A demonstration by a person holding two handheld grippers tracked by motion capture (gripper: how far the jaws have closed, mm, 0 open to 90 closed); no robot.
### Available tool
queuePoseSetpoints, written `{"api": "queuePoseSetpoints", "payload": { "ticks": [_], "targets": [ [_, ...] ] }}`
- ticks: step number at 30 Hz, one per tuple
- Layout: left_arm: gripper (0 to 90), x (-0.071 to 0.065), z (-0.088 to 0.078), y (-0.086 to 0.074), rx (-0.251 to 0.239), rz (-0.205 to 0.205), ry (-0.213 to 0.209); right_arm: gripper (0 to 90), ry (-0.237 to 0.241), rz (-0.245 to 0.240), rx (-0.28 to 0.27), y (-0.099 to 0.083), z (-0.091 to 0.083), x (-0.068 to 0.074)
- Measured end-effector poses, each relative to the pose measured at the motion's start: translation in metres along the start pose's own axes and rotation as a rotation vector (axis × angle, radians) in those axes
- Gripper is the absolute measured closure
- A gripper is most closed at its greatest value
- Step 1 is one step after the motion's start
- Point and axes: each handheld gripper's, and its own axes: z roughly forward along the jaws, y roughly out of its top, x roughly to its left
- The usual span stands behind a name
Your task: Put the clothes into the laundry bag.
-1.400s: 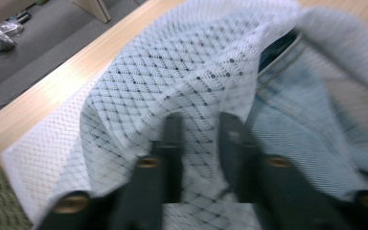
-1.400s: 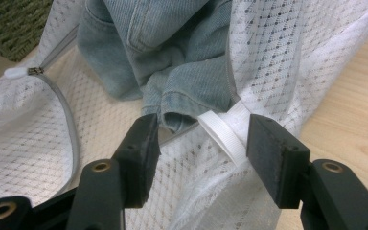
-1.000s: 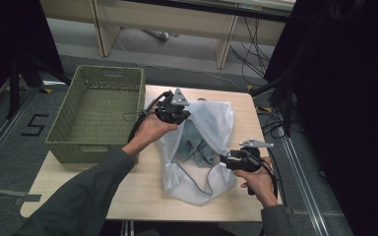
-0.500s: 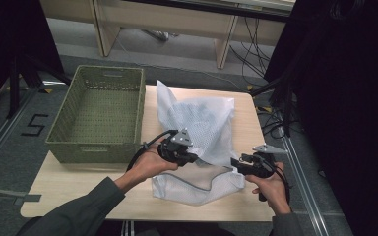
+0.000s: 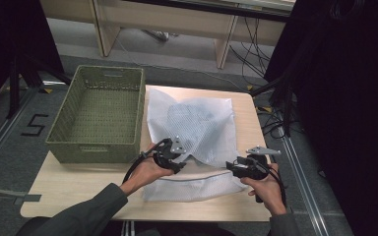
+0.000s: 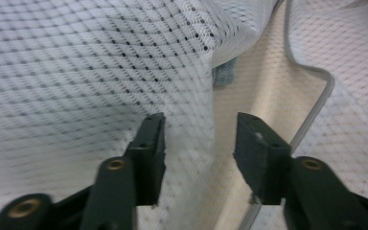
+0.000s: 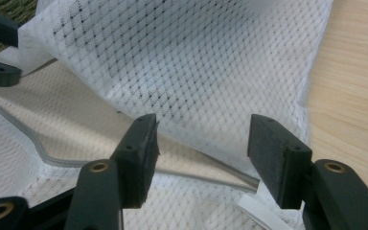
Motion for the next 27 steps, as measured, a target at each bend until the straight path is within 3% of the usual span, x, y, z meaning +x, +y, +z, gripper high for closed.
{"api": "queuePoseSetpoints", "payload": {
  "ticks": [3,6,8,10,11,13,15,18,20,21,22,23,25,26,27],
  "targets": [
    [45.6,-0.001,0.000,-0.008,0.015,-0.023,0.029,44.2,0.002,0.001,-0.012,0.000,0.002,0.001],
    [48.9,0.000,0.010,-0.016,0.042,-0.022,0.052,44.1,0.002,-0.012,0.002,0.000,0.002,0.002],
    [66.2,0.002,0.016,-0.019,0.061,0.044,0.085,44.1,0.005,-0.009,0.003,0.000,0.003,0.003],
    [81.8,0.007,0.022,-0.020,0.061,0.053,0.096,44.2,0.005,-0.026,-0.004,-0.001,0.004,0.003],
    [87.1,0.008,0.022,-0.019,0.058,0.037,0.082,44.2,0.002,-0.021,-0.002,-0.001,0.004,0.003],
    [88.8,0.006,0.013,-0.016,0.042,0.034,0.025,44.2,0.007,-0.016,0.000,0.000,0.004,0.003],
    [88.8,0.001,-0.006,-0.010,0.009,0.049,-0.023,44.3,0.006,-0.009,0.007,0.000,0.002,0.002],
    [88.7,-0.006,-0.023,-0.008,-0.005,0.088,-0.047,44.3,0.001,-0.024,-0.004,-0.001,0.004,-0.002],
    [88.6,-0.007,-0.020,-0.013,0.024,0.077,-0.064,44.3,-0.005,-0.042,0.003,-0.002,0.004,-0.003],
    [88.5,-0.006,-0.014,-0.016,0.050,0.086,-0.065,44.3,0.006,-0.005,-0.004,-0.002,0.005,0.001],
    [88.6,-0.005,-0.008,-0.020,0.076,0.099,-0.056,44.3,0.003,-0.020,0.004,-0.001,0.005,0.000],
    [88.5,-0.003,0.000,-0.023,0.098,0.087,-0.051,44.3,0.007,-0.031,-0.003,-0.001,0.005,0.001],
    [88.4,0.002,0.012,-0.028,0.163,0.094,-0.036,44.3,0.014,-0.007,0.011,0.000,0.005,0.005],
    [88.4,0.005,0.017,-0.031,0.194,0.111,-0.023,44.3,0.009,-0.045,0.004,0.000,0.005,0.002],
    [88.3,0.005,0.017,-0.031,0.194,0.111,-0.023,44.3,0.008,-0.037,0.009,0.000,0.005,0.002]
  ]
}}
